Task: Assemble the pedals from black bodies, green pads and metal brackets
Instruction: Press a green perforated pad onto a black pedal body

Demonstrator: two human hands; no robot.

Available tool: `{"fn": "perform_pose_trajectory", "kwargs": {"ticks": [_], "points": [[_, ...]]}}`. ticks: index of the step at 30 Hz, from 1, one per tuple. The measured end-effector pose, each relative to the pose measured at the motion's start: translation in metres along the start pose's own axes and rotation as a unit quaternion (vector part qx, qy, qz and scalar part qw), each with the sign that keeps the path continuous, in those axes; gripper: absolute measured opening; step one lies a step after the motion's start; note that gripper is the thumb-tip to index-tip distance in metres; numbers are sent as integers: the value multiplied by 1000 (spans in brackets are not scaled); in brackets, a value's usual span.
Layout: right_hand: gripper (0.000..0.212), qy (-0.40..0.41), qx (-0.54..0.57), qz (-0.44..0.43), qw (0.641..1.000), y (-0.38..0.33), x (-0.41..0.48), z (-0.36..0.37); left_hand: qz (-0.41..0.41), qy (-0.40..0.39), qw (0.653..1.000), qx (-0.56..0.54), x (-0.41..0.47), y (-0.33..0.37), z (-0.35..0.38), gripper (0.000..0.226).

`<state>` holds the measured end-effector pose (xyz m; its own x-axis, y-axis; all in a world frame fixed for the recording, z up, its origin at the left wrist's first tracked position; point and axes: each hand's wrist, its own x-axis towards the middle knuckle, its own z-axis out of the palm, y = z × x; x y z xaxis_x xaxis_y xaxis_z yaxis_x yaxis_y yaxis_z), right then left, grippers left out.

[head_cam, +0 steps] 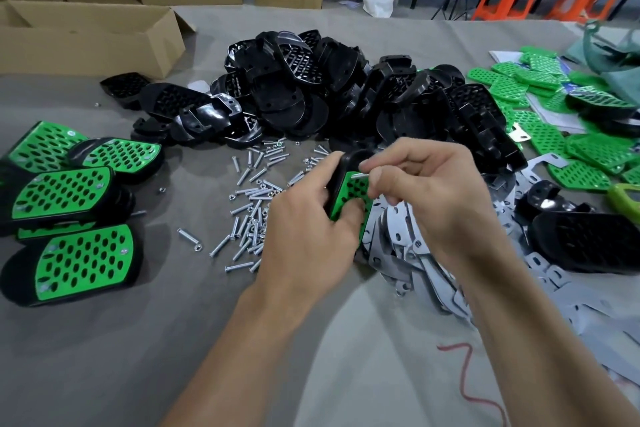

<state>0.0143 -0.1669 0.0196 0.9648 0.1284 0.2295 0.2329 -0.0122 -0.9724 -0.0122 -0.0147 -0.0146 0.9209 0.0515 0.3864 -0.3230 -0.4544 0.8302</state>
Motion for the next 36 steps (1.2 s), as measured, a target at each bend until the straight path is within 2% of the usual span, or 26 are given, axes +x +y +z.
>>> {"fn": "perform_pose_trajectory", "kwargs": {"ticks": [3,6,8,12,15,17,18,20,22,24,26,28,30,34,36], "points": [[25,16,24,17,999,3,-1,-11,-5,-4,1000,-24,-1,3,1,27],[50,-38,76,52,995,6,-2,-8,0,-5,999,-32,0,3,0,29],[49,-64,121,64,989,7,0,-4,1,-2,999,-37,1,3,-2,32],[41,-43,60,45,996,7,0,0,19,-17,999,-39,-5,9,1,34],[39,-20,65,70,995,9,0,7,8,-10,998,-67,-2,9,2,35],[36,15,90,98,991,12,2,16,-46,-1,986,-161,4,11,3,38],[32,41,95,104,989,13,2,21,-90,20,969,-230,6,12,1,38],[24,100,31,90,990,14,1,24,-164,80,923,-340,13,12,-5,29],[18,111,-129,56,984,16,-2,23,-208,144,889,-383,19,6,-13,17],[20,54,-264,42,962,16,-8,25,-242,187,853,-422,22,-2,-21,16],[22,-32,-354,31,934,13,-12,30,-262,200,830,-450,24,-7,-27,19],[24,-100,-426,-3,899,13,-14,35,-263,190,825,-464,26,-9,-30,21],[21,-134,-469,-27,873,14,-14,40,-262,173,829,-463,27,-11,-32,28],[12,-159,-566,-70,806,20,-13,51,-259,130,851,-437,28,-12,-30,37],[8,-151,-578,-91,796,21,-11,54,-257,120,857,-430,28,-11,-28,36]]}}
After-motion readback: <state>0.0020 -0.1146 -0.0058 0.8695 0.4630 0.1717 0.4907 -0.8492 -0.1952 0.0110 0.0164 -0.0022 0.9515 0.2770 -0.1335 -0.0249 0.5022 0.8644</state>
